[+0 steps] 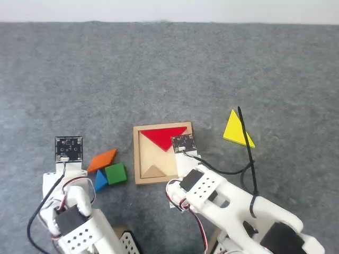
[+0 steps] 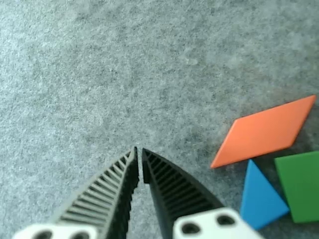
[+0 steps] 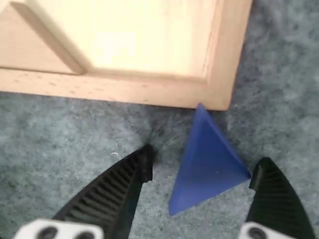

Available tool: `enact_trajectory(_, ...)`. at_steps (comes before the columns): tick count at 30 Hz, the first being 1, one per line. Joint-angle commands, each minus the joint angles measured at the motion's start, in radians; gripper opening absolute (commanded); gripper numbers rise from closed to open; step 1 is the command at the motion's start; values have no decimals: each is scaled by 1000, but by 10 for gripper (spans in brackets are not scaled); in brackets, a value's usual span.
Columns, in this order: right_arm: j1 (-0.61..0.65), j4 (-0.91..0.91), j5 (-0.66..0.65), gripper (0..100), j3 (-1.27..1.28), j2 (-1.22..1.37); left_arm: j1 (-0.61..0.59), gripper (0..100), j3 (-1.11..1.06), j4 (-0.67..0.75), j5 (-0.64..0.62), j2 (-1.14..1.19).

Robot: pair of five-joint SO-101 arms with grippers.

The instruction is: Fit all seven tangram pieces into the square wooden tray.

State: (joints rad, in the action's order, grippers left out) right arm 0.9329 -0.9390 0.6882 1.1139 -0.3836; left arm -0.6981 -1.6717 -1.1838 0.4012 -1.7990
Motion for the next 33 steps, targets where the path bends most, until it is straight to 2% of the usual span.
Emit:
enact_trajectory(1, 31, -12, 11, 318, 18, 30, -2, 13, 5, 12, 9, -23)
enact_trajectory(6, 31, -12, 9, 305, 20, 30, -2, 13, 5, 12, 9, -23)
enact_trajectory(10, 31, 8, 5, 189, 23, 30, -2, 13, 5, 12, 9, -23)
enact_trajectory(12, 31, 15, 3, 162, 25, 30, -2, 13, 5, 12, 9, -23)
enact_trajectory(20, 31, 15, 3, 229, 25, 30, -2, 13, 5, 12, 9, -23)
enact_trajectory(33, 30, 15, -60, 199, 25, 30, -2, 13, 5, 12, 9, -23)
